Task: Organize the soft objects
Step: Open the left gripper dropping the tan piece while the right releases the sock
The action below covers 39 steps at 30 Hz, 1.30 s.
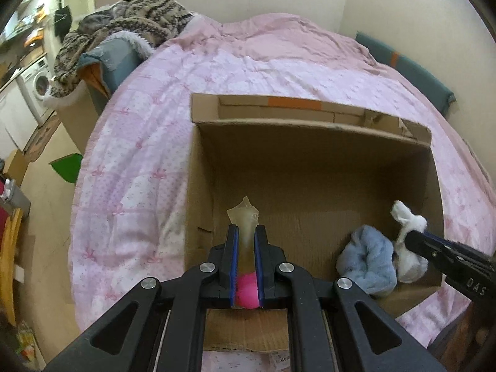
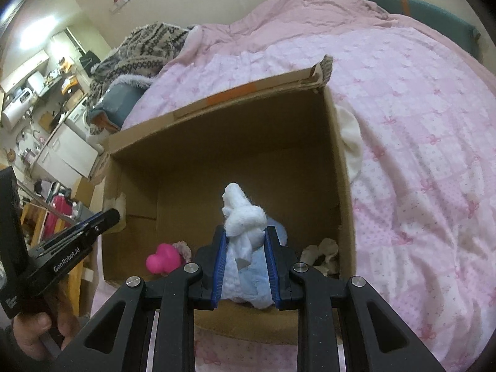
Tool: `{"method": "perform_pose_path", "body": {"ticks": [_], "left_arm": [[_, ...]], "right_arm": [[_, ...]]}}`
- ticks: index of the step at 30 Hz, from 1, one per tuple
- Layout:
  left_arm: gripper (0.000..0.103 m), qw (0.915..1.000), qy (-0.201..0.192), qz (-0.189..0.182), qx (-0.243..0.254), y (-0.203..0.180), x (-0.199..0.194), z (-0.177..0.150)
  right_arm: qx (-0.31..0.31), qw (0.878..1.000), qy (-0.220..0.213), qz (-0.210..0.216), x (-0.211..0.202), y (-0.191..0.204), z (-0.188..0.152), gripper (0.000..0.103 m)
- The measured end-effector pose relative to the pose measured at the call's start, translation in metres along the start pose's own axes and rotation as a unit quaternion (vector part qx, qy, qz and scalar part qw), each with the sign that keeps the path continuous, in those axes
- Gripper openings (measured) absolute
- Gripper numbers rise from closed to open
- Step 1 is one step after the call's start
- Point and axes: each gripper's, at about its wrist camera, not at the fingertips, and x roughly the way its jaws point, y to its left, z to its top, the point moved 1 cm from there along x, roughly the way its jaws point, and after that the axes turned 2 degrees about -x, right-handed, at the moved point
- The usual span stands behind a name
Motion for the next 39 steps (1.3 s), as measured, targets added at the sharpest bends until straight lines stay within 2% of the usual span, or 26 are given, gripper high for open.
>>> {"method": "perform_pose_path", "body": {"ticks": [7,15,23,28,31,32,33,35,37,39], "left_arm": [[0.010,0.9982,0.036,-0.042,0.024,-0.021,0.012,-0.010],[0.010,0.9952,0.053,-0.064,0.052,-0.039,0.017,-0.022],[0.011,0.9948,0.062,-0.067,0.045,-0.038,0.018,-0.024],[0.020,0.9958,0.056,-0.053,0.050,-0.037,0.017,-0.023],[0.031,0.9961,0.051,-0.051,0.050,-0.036,0.014,-0.021],[0.040,0.9963,0.047,-0.054,0.048,-0.035,0.012,-0.020],[0.053,0.9966,0.042,-0.054,0.046,-0.034,0.009,-0.019],[0.067,0.9977,0.027,-0.044,0.045,-0.033,0.004,-0.017],[0.068,0.9985,0.012,-0.018,0.049,-0.033,-0.001,-0.015],[0.068,0.9987,0.009,-0.010,0.049,-0.032,-0.001,-0.013]], "right_arm": [[-0.008,0.999,0.049,-0.004,0.022,0.003,-0.007,0.026],[-0.017,0.998,0.057,0.007,0.025,0.008,-0.010,0.026],[-0.018,0.998,0.063,0.009,0.027,0.009,-0.012,0.026],[-0.018,0.998,0.062,0.007,0.029,0.011,-0.008,0.026],[-0.017,0.998,0.062,0.006,0.030,0.009,-0.009,0.026],[-0.017,0.998,0.063,0.006,0.030,0.010,-0.009,0.026],[-0.017,0.998,0.063,0.006,0.031,0.010,-0.010,0.026],[-0.017,0.998,0.063,0.008,0.031,0.011,-0.010,0.026],[-0.014,0.998,0.059,0.014,0.030,0.010,-0.009,0.026],[-0.014,0.998,0.052,0.022,0.027,0.010,-0.009,0.026]]}}
